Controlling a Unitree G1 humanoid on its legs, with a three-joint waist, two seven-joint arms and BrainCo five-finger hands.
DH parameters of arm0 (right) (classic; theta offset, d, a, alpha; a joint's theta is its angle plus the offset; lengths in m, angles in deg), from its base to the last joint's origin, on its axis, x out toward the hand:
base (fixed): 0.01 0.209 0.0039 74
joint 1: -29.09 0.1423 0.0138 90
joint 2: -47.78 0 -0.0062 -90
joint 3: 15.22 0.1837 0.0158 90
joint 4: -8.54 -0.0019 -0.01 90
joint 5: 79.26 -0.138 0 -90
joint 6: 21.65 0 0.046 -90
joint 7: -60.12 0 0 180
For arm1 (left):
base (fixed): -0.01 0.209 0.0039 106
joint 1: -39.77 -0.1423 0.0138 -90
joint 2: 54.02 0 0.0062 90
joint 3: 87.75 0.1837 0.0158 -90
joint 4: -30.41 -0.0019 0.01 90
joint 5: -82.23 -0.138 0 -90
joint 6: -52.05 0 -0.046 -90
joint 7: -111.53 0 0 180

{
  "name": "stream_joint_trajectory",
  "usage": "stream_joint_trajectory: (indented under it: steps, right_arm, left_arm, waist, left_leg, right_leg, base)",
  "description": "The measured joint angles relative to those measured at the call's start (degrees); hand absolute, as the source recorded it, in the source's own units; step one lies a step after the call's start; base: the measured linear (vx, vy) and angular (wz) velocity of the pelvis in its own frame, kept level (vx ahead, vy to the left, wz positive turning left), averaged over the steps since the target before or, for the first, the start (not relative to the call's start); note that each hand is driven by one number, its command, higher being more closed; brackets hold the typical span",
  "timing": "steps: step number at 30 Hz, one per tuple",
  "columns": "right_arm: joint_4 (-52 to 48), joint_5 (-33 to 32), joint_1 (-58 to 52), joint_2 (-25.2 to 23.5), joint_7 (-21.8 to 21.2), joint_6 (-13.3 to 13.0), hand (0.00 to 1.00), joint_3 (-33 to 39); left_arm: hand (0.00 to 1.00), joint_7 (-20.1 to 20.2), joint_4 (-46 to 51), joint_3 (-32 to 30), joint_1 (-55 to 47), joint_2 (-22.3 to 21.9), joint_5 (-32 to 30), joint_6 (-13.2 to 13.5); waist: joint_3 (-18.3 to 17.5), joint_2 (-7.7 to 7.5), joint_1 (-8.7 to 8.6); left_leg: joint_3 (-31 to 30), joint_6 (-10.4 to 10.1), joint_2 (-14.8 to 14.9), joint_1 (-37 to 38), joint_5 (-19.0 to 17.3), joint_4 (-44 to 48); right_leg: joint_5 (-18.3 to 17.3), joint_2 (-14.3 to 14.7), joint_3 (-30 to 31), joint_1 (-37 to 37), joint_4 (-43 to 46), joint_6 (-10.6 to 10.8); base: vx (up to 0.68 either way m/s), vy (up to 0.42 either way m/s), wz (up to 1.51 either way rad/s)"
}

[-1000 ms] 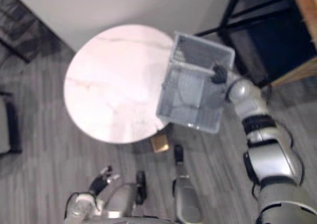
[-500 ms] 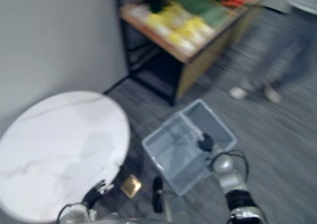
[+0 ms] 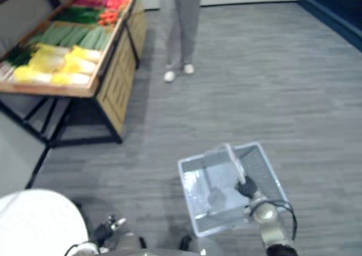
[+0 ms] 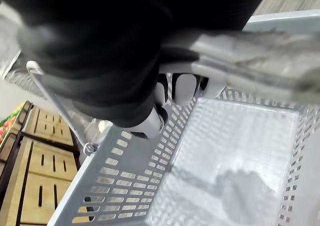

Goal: Pick vegetable in the basket

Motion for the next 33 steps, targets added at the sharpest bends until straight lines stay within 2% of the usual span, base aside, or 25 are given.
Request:
stream_joint_trajectory:
  steps: [2,4,5,6,8,9,10,11,12,14,15,16,17,19,20,22,23,24,25,26,29,30,31,32,33]
  right_arm:
    - [0.0,0.9,-0.8,-0.1,-0.2,-0.6,1.00,0.2]
    - [0.0,1.6,-1.3,-0.7,0.1,-0.6,1.00,0.9]
    - [0.1,1.7,-1.5,-0.7,0.2,-0.6,1.00,1.5]
    - [1.3,1.7,-1.8,-0.7,0.3,-0.8,1.00,1.9]
    - [4.2,1.1,-1.7,-0.7,0.4,-1.0,1.00,2.2]
    - [5.7,0.3,-1.6,-0.8,0.7,-1.0,1.00,2.2]
    - [7.9,-1.0,-1.4,-0.9,1.0,-1.1,1.00,2.2]
    - [9.2,-1.7,-1.1,-0.8,1.1,-1.2,1.00,2.3]
    - [12.0,-3.2,-0.4,-0.9,1.1,-1.2,1.00,3.1]
    - [15.5,-3.8,0.8,-3.2,1.3,-1.2,1.00,6.0]
    - [17.0,-5.4,0.8,-4.4,1.7,-1.1,1.00,6.7]
    - [18.1,-7.3,1.1,-5.2,3.0,-1.2,1.00,8.0]
    - [18.1,-7.8,1.1,-5.1,3.5,-1.4,1.00,8.5]
    - [18.4,-8.2,0.7,-5.0,3.6,-2.5,1.00,8.7]
    - [19.3,-8.5,0.6,-5.6,3.3,-3.7,1.00,8.7]
    - [20.3,-10.6,0.5,-6.8,3.3,-4.8,1.00,8.9]
    - [20.4,-12.1,0.0,-7.2,2.9,-5.6,1.00,9.1]
    - [20.7,-12.7,0.0,-7.6,2.4,-5.8,1.00,9.8]
    - [21.2,-12.9,0.1,-7.9,2.3,-6.0,1.00,10.2]
    - [23.1,-13.9,-0.1,-8.5,2.4,-6.5,1.00,12.7]
    - [24.5,-14.9,0.7,-8.2,2.7,-6.3,1.00,15.4]
    - [24.9,-14.9,1.1,-7.3,2.5,-5.7,1.00,15.5]
    - [24.9,-14.9,0.9,-6.8,2.4,-5.6,1.00,15.5]
    - [24.9,-14.8,0.5,-6.1,2.3,-5.4,1.00,15.4]
    - [25.2,-14.5,-0.2,-6.1,2.3,-5.3,1.00,15.1]
  left_arm:
    - [0.00,-0.1,0.1,0.2,0.0,-0.1,0.3,0.0]
    - [0.00,-0.4,0.2,0.1,0.1,-0.2,0.4,0.1]
    - [0.00,-1.0,0.2,0.0,0.0,-0.4,0.4,0.3]
    - [0.00,-1.7,0.2,-0.3,-0.4,-0.8,0.4,0.7]
    - [0.00,-2.2,0.2,-0.9,-1.3,-1.7,0.7,1.3]
    - [0.00,-2.2,0.2,-1.1,-1.7,-1.7,2.4,1.5]
    - [0.00,-2.2,0.2,-1.8,-2.3,-1.7,2.7,1.5]
    - [0.00,-2.2,0.2,-2.3,-2.5,-1.8,2.7,1.3]
    - [0.00,-2.2,0.0,-3.1,-2.7,-2.2,2.6,0.8]
    - [0.00,-2.2,0.0,-3.1,-2.3,-1.9,2.4,0.4]
    - [0.00,-2.2,0.1,-2.9,-2.4,-1.6,2.3,0.4]
    - [0.00,-2.3,0.0,-2.5,-2.3,-1.1,1.8,0.3]
    - [0.00,-2.3,0.0,-2.0,-2.2,-0.6,1.6,0.2]
    - [0.00,-2.6,0.0,-0.7,-1.6,-0.1,1.5,0.3]
    - [0.00,-2.7,0.0,-0.7,-0.3,0.0,1.5,0.1]
    - [0.00,-2.7,0.0,-0.8,1.9,0.1,1.6,-0.2]
    - [0.00,-2.5,0.0,-0.8,3.7,0.2,1.5,-0.8]
    - [0.00,-2.2,-0.1,-0.9,5.2,0.3,1.5,-1.5]
    - [0.00,-2.1,-0.1,-0.9,5.7,0.3,1.5,-1.8]
    - [0.00,-2.0,-0.4,-1.0,5.8,0.0,1.5,-1.8]
    - [0.00,-2.0,-1.5,-1.5,5.4,-0.6,1.6,-1.8]
    - [0.00,-2.1,-1.8,-3.0,4.2,-1.5,2.3,-1.8]
    - [0.00,-2.1,-1.8,-3.8,3.9,-2.3,2.6,-1.8]
    - [0.00,-2.0,-1.8,-5.0,2.9,-3.3,2.6,-1.8]
    - [0.00,-1.8,-2.4,-5.2,1.0,-3.7,2.6,-1.7]
  waist:
    - [0.0,0.18,0.00]
    - [0.0,0.23,0.00]
    - [0.0,0.29,0.10]
    - [-0.2,0.74,1.07]
    - [-0.4,1.02,2.36]
    - [-0.8,0.71,2.49]
    - [-1.6,-0.30,2.52]
    - [-1.9,-0.58,2.52]
    - [-2.4,-0.37,2.42]
    - [-2.5,-0.38,2.28]
    - [-2.2,-0.87,2.25]
    - [-2.2,-1.40,2.01]
    - [-2.2,-1.39,1.81]
    - [-1.7,-0.61,1.08]
    - [-1.6,-0.45,0.10]
    - [-1.6,-0.32,-0.98]
    - [-1.4,-0.86,-1.05]
    - [-0.9,-2.27,-1.01]
    - [-0.6,-2.90,-1.04]
    - [-0.3,-3.09,-1.24]
    - [-0.3,-0.66,-0.72]
    - [0.2,0.94,-0.87]
    - [0.6,1.59,-0.83]
    - [1.0,3.28,-0.64]
    - [1.5,4.16,-0.15]
  left_leg:
    - [0.9,0.1,-2.5,-0.7,0.2,-9.9]
    - [1.1,-0.1,-5.5,-2.2,2.6,-21.1]
    - [1.2,0.0,-6.9,-3.1,5.4,-26.4]
    - [1.3,0.6,-7.7,-4.3,11.2,-32.0]
    - [1.5,1.2,-7.7,-4.4,16.5,-33.1]
    - [2.0,3.4,-8.0,-4.4,16.8,-31.9]
    - [3.5,5.0,-9.0,-5.2,15.1,-29.9]
    - [4.5,5.7,-9.3,-5.4,13.8,-29.2]
    - [5.5,8.0,-9.7,-4.5,11.1,-29.1]
    - [5.8,9.5,-10.5,-2.0,9.6,-29.3]
    - [5.3,9.1,-10.8,1.8,7.8,-30.4]
    - [3.9,9.0,-11.2,5.9,6.4,-31.4]
    - [3.1,8.9,-11.2,7.8,6.2,-32.1]
    - [0.5,8.8,-10.5,13.6,6.1,-35.9]
    - [-1.1,8.6,-9.1,16.7,6.2,-38.4]
    - [-4.0,7.2,-6.9,18.3,5.8,-39.9]
    - [-5.9,5.5,-6.5,18.4,4.8,-40.2]
    - [-7.4,4.0,-7.2,18.8,3.9,-40.0]
    - [-8.2,3.2,-7.7,19.5,3.4,-39.8]
    - [-10.9,1.2,-7.4,21.7,-0.2,-37.8]
    - [-11.6,0.0,-5.5,22.1,-1.3,-32.4]
    - [-11.4,-2.1,-3.3,16.2,0.1,-17.9]
    - [-11.3,-3.1,-1.7,13.0,2.2,-10.3]
    - [-11.2,-2.9,1.4,8.0,6.8,0.3]
    - [-8.9,-2.3,4.7,3.3,6.9,11.2]
  right_leg:
    - [0.1,0.6,1.8,1.9,-1.6,0.1]
    - [0.1,0.8,2.8,3.1,-3.2,0.2]
    - [0.1,1.0,3.3,3.8,-4.1,0.3]
    - [-0.2,1.5,4.6,5.5,-5.8,0.8]
    - [-1.3,1.7,6.5,7.9,-6.9,2.0]
    - [-2.3,1.3,7.3,8.6,-7.1,2.6]
    - [-3.2,-0.3,7.7,8.3,-5.8,3.6]
    - [-3.7,-1.2,7.7,8.0,-4.8,4.4]
    - [-5.0,-2.4,7.9,5.7,0.7,6.6]
    - [-3.7,-5.3,6.9,-0.9,18.4,10.7]
    - [0.1,-8.0,5.6,-5.4,31.6,12.5]
    - [-0.7,-10.7,4.0,-7.7,40.3,10.7]
    - [-1.3,-11.6,3.3,-8.2,42.0,9.7]
    - [-2.8,-11.6,1.6,-9.3,39.7,7.9]
    - [-3.2,-10.0,1.3,-10.2,32.3,7.2]
    - [-1.8,-7.5,1.3,-12.2,16.7,8.3]
    - [2.1,-6.5,2.6,-13.9,5.6,9.3]
    - [6.8,-7.0,5.8,-14.8,-4.0,9.7]
    - [8.5,-7.3,7.3,-14.8,-6.6,10.3]
    - [12.7,-7.4,10.5,-13.5,-7.5,10.2]
    - [13.8,-6.0,10.8,-14.0,-0.4,10.1]
    - [13.8,-5.9,9.7,-12.5,1.0,8.8]
    - [13.2,-5.2,8.8,-11.0,0.4,8.0]
    - [12.4,-4.1,8.1,-7.6,-1.4,7.2]
    - [11.1,-3.4,7.4,-1.7,-4.0,6.5]
  base:
    - [0.16,0.026,-0.59]
    - [0.23,0.043,-0.25]
    - [0.30,0.087,-0.30]
    - [0.32,0.103,-0.38]
    - [0.33,0.134,-0.42]
    - [0.41,0.180,-0.27]
    - [0.37,0.158,-0.15]
    - [0.48,0.191,-0.12]
    - [0.52,0.191,-0.09]
    - [0.51,0.186,0.02]
    - [0.60,0.149,0.15]
    - [0.60,0.118,0.21]
    - [0.56,0.056,0.41]
    - [0.37,-0.007,0.52]
    - [0.39,-0.069,0.74]
    - [0.38,-0.113,0.83]
    - [0.36,-0.175,0.82]
    - [0.36,-0.194,0.77]
    - [0.51,-0.319,1.02]
    - [0.49,-0.294,0.86]
    - [0.51,-0.271,0.51]
    - [0.48,-0.272,0.39]
    - [0.45,-0.279,0.43]
    - [0.45,-0.189,0.29]
    - [0.53,-0.224,0.25]
